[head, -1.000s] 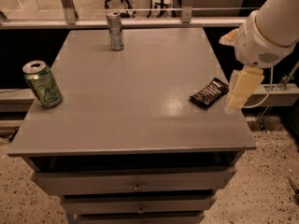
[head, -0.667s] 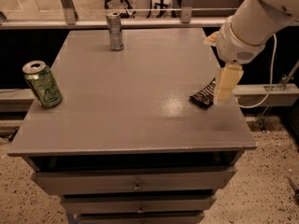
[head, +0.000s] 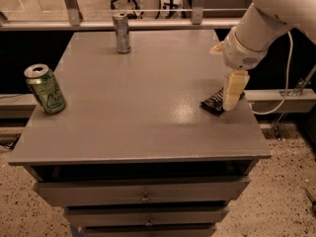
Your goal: Pick rxbar chocolate
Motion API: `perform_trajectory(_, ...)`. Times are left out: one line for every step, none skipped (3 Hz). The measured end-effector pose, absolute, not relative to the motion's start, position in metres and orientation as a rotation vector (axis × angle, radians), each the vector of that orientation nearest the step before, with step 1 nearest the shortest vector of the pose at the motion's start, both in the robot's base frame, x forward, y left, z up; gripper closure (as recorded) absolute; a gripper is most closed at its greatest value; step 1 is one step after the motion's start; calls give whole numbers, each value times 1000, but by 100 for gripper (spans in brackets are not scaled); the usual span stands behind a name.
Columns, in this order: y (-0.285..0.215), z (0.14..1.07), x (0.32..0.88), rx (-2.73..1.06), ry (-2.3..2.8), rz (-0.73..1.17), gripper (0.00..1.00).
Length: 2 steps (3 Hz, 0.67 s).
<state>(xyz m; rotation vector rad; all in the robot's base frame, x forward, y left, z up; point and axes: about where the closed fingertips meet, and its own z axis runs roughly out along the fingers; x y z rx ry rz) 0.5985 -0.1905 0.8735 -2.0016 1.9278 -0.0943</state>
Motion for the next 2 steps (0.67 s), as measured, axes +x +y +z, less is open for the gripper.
perform_trajectory(-201,858,602,-2021,1930,-63,0)
perform_trajectory(-208,846,602,-2020,1940,-42,16)
